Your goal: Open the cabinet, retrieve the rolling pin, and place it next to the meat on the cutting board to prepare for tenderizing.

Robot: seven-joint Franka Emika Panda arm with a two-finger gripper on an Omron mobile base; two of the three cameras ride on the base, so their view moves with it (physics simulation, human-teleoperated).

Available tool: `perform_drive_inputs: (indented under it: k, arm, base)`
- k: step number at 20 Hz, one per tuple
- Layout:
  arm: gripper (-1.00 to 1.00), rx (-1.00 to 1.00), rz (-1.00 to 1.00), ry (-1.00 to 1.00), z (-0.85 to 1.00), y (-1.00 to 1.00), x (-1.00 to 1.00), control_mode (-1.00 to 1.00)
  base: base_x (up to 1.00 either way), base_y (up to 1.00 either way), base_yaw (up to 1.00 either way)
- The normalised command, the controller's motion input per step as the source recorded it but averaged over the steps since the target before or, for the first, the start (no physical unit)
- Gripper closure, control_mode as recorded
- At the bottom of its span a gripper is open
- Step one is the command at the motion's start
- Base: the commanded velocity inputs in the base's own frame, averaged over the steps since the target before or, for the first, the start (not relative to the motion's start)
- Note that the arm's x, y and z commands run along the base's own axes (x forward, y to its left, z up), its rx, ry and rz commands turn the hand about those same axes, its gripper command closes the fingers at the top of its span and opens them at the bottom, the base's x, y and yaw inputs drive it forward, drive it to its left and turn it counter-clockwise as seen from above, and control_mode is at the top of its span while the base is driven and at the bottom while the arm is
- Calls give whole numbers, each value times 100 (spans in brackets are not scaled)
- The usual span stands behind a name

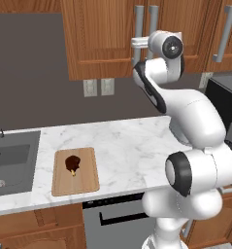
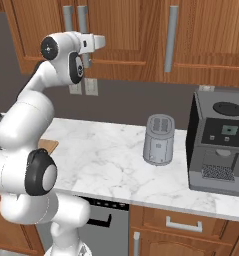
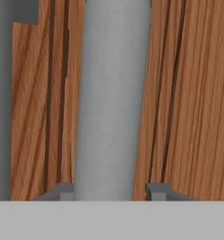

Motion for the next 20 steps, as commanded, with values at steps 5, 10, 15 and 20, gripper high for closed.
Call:
perform_drive_inputs:
  k: [5, 10, 15, 20]
  arm:
    - [100, 0, 1, 5, 0, 2, 17, -100]
    - [100, 0, 1, 2, 0, 2, 10, -100]
    - [100, 0, 0, 0, 0, 0, 6, -100]
    - [100, 0, 0, 0, -2, 0, 0, -100]
  base:
    - [0, 0, 0]
    - [0, 0, 0]
    - [0, 0, 0]
    - [0, 0, 0]
